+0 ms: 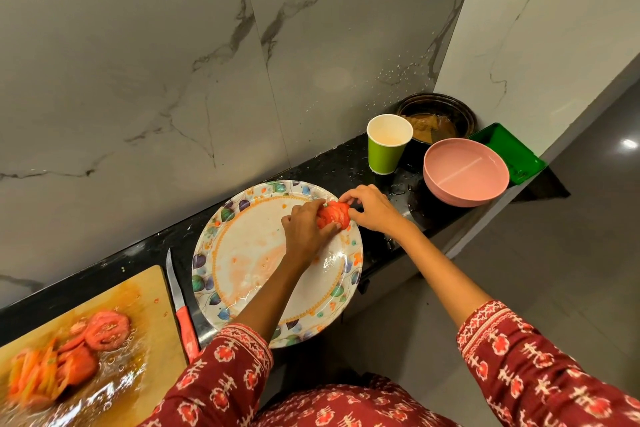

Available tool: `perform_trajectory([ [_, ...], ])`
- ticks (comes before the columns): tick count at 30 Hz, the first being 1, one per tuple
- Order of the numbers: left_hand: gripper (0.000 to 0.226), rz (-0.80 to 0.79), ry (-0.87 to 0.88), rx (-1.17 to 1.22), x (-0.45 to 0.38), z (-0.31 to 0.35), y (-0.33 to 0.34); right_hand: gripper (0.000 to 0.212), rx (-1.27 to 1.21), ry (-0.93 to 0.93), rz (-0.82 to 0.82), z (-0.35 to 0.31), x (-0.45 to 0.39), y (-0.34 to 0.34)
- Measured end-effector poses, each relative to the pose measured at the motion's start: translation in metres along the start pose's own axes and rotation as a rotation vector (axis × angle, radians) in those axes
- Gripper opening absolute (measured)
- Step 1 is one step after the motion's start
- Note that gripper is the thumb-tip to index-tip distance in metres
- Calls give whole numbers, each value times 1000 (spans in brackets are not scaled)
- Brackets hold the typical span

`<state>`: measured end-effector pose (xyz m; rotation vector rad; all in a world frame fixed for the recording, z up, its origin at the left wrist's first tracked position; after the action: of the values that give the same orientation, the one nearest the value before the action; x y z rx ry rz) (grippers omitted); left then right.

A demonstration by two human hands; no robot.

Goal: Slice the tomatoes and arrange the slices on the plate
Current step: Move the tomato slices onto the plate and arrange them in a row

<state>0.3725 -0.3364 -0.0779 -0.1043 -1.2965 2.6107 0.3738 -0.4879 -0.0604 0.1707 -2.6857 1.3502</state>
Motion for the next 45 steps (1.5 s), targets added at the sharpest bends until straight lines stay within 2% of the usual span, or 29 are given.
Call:
perform_trajectory([
  [3,66,-8,22,-14,0,-2,-3,24,23,8,27,-3,1,2],
  [9,45,8,38,-74,4,-2,-8,32,131,30,103,-11,2,6],
  [17,55,-48,60,-47,1,-6,-7,32,205,27,199,-16,7,7],
  [23,39,-93,101,-121,-7,4,-10,27,255,31,251,-23,11,5],
  [25,42,-76,67,-111,-7,2,-10,25,247,39,272,-24,12,4],
  [28,59,-56,-1,-64,-7,-2,-17,25,214,35,269,-22,12,4],
  [32,71,-113,-49,-50,-1,-13,-30,27,153,2,293,-18,12,1],
  [38,59,-192,-44,35,7,-27,-40,21,188,-78,223,-22,4,5],
  [45,49,-118,-17,70,14,-26,-36,14,165,-57,254,-20,4,10],
])
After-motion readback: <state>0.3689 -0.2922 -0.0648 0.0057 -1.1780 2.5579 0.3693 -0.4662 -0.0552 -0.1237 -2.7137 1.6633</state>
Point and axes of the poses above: each hand's wrist, its own x-axis away from the middle knuckle, its own y-axis out of the palm, z = x × y, the point moved 4 cm from there along -x, towards the middle knuckle, and after that the axes turned 4 degrees about y, right-handed, at the moved point
